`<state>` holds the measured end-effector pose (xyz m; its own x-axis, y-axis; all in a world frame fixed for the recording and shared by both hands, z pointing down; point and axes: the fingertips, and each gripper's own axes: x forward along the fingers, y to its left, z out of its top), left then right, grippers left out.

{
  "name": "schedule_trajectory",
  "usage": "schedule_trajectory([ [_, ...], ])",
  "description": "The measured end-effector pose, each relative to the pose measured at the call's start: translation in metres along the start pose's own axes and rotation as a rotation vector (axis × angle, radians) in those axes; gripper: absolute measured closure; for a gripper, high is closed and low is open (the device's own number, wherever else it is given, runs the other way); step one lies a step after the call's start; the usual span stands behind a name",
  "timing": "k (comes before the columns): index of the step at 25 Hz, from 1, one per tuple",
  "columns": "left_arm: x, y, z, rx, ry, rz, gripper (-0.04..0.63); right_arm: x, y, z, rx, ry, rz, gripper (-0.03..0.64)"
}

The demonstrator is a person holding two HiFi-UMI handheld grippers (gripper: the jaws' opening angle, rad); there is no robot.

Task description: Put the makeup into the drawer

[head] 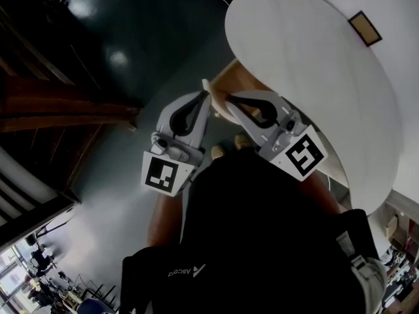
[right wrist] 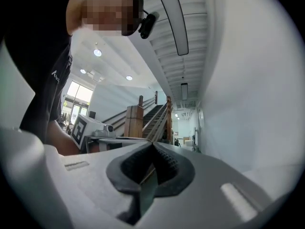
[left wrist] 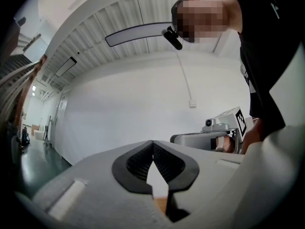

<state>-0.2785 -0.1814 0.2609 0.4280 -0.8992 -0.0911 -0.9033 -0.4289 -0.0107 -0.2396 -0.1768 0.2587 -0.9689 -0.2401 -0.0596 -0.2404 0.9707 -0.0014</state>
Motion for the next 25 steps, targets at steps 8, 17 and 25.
schedule_trajectory([
  [8, -0.005, -0.007, 0.007, 0.005, -0.013, -0.01, 0.584, -0.01, 0.001, 0.009, 0.04, -0.051, -0.01, 0.614],
  [17, -0.003, -0.013, 0.008, 0.014, -0.018, -0.022, 0.584, -0.016, 0.0, 0.005, 0.021, -0.04, -0.026, 0.614],
  [25, -0.004, -0.018, 0.009, 0.016, -0.013, -0.027, 0.584, -0.021, 0.003, 0.005, 0.014, -0.029, -0.027, 0.614],
])
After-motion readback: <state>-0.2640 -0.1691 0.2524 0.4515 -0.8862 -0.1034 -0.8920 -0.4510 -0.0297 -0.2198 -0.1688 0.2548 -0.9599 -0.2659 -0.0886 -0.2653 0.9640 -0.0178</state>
